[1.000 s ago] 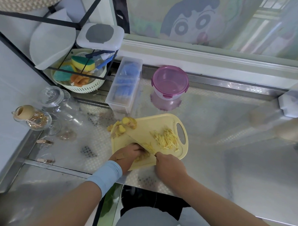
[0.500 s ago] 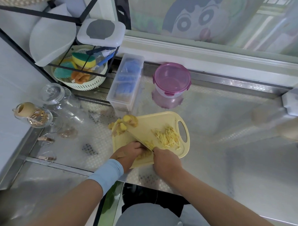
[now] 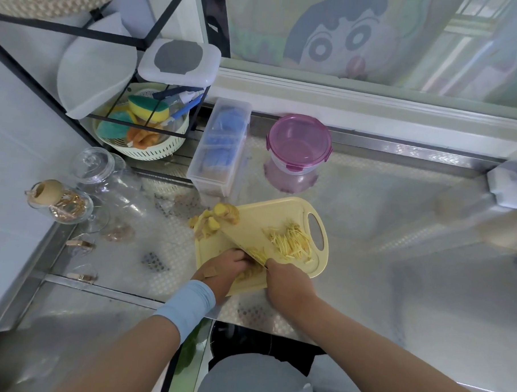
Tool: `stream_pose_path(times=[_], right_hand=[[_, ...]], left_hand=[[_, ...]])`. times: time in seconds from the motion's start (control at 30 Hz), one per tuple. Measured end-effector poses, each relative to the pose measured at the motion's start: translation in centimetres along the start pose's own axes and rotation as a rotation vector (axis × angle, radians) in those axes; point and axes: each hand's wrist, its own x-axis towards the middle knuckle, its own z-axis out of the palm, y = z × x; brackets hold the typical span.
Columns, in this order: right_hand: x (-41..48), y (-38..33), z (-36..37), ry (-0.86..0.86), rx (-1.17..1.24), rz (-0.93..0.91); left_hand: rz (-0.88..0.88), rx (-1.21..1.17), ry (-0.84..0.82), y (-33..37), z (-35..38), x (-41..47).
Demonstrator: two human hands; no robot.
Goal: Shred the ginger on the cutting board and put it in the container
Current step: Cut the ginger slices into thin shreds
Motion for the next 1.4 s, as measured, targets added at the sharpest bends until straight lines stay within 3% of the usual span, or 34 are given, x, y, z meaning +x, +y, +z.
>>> stream_pose_path(times=[1.2, 1.4], right_hand=[[-0.3, 0.1, 0.2, 0.014, -0.054, -0.005], [-1.3, 0.9, 0.4, 0.048, -0.039, -0.011]], left_hand=[[-0.072, -0.041, 0.025, 0.6, 0.0, 0.3], [-0.133, -0.068, -0.029, 0.4, -0.1, 0.7]])
